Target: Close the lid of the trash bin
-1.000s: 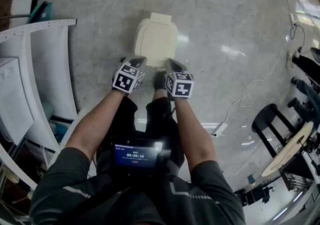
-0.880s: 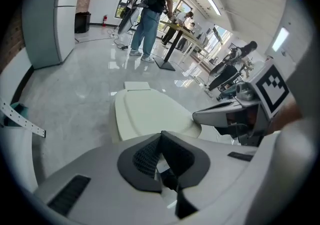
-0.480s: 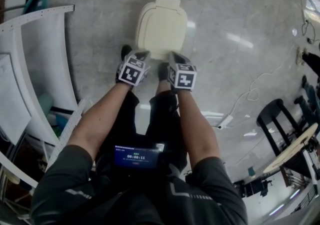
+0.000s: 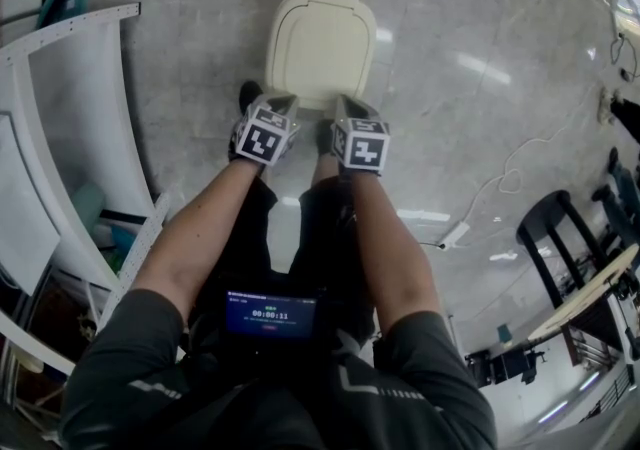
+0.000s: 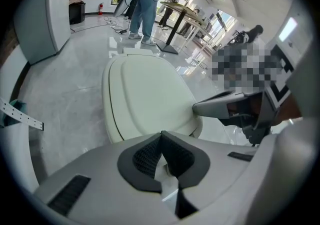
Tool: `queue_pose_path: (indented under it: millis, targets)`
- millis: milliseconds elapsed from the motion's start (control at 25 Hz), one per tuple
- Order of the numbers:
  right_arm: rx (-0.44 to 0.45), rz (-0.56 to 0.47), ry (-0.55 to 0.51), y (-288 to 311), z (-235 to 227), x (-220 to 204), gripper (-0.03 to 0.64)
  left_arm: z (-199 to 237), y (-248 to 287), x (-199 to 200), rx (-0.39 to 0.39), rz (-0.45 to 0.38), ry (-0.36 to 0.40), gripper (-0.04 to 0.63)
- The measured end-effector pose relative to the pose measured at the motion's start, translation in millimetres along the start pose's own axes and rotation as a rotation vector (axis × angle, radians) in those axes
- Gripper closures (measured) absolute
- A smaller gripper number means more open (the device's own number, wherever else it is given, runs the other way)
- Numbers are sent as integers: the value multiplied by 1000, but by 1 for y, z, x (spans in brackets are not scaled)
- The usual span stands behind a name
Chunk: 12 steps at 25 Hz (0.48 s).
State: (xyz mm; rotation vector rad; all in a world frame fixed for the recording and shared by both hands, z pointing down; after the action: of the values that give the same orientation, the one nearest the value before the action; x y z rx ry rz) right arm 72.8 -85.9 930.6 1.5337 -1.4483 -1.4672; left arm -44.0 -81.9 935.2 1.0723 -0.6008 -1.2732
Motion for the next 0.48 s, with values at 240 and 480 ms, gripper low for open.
queue_pose_path:
  millis: [240,480]
  targets:
    - [-10,10,3,1,1,2,604,3,4,-5,5,28,-43,598]
    - [-39,56,-27,-1,-4,0,606,-1,3,0,-16,14,-66,598]
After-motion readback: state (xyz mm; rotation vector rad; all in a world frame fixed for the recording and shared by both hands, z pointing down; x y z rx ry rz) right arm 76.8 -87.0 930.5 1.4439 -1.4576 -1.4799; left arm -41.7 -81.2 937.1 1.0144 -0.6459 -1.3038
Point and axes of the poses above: the fingertips, and each gripper's own axes: y forward along the fingers, z to its left, x out of its top, the point moved 2 cm from there along -y, backward along the fingers, and after that the axes turned 12 degrees about -y, right-handed, at the moved point
